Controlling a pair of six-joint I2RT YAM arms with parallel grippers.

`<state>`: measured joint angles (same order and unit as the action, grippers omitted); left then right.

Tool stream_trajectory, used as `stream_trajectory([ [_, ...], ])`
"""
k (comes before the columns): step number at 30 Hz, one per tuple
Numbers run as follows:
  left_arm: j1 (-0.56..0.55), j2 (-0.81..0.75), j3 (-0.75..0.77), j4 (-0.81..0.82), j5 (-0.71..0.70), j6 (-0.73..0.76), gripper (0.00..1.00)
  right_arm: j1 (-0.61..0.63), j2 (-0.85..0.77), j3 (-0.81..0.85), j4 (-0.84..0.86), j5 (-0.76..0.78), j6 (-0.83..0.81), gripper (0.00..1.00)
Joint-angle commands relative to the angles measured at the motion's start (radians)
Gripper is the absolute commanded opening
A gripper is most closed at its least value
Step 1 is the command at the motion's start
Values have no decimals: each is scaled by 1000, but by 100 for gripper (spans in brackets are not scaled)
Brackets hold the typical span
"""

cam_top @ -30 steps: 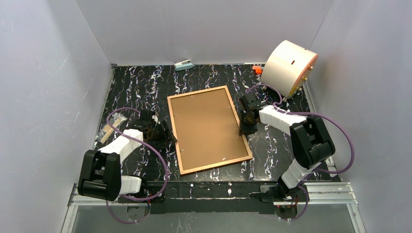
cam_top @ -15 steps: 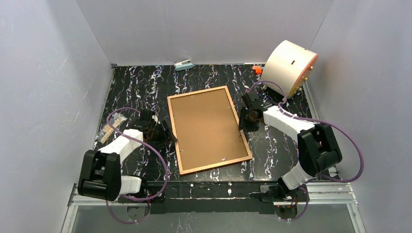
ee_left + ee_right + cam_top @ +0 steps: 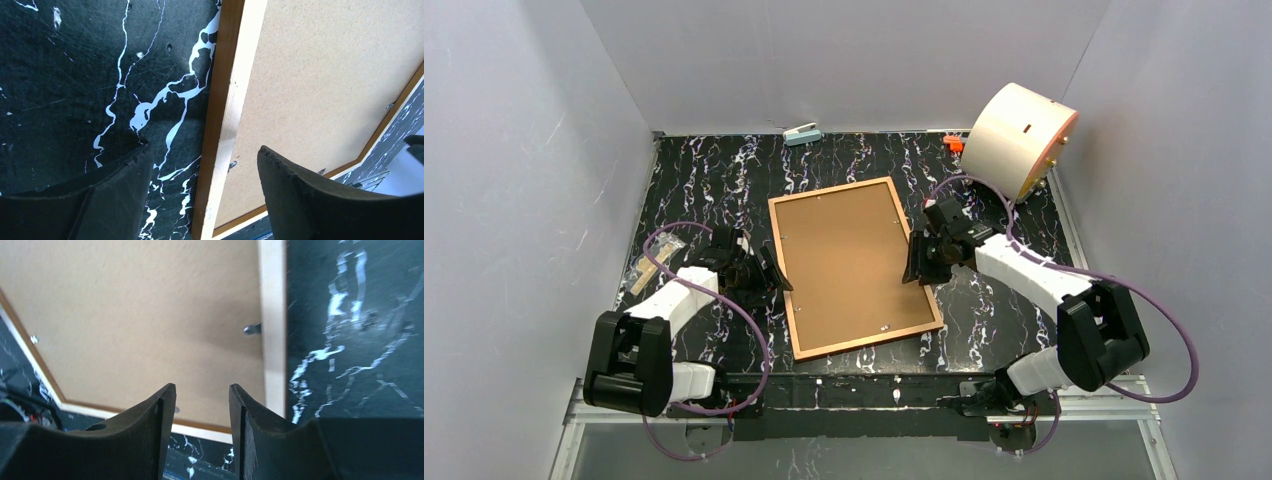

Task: Put the photo into the frame
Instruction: Install the photo frame at the center of the board.

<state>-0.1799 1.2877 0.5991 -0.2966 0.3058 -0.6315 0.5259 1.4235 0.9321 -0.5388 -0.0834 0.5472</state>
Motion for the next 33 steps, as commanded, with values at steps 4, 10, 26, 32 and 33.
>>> stream_trajectory([
  [4,-4,-50,-27,-60,18,-19,77,85,-10,-72,110,-135,44,52],
  [10,-8,-113,-76,-77,18,-54,82,126,25,-81,142,-165,56,52],
  [26,-85,-67,-81,-6,-31,-104,46,138,8,-99,163,-193,103,50],
  [32,-86,18,-25,13,-55,-78,33,139,0,-116,185,-216,124,49],
  [33,-86,26,-17,14,-60,-77,31,139,0,-117,186,-218,126,49],
])
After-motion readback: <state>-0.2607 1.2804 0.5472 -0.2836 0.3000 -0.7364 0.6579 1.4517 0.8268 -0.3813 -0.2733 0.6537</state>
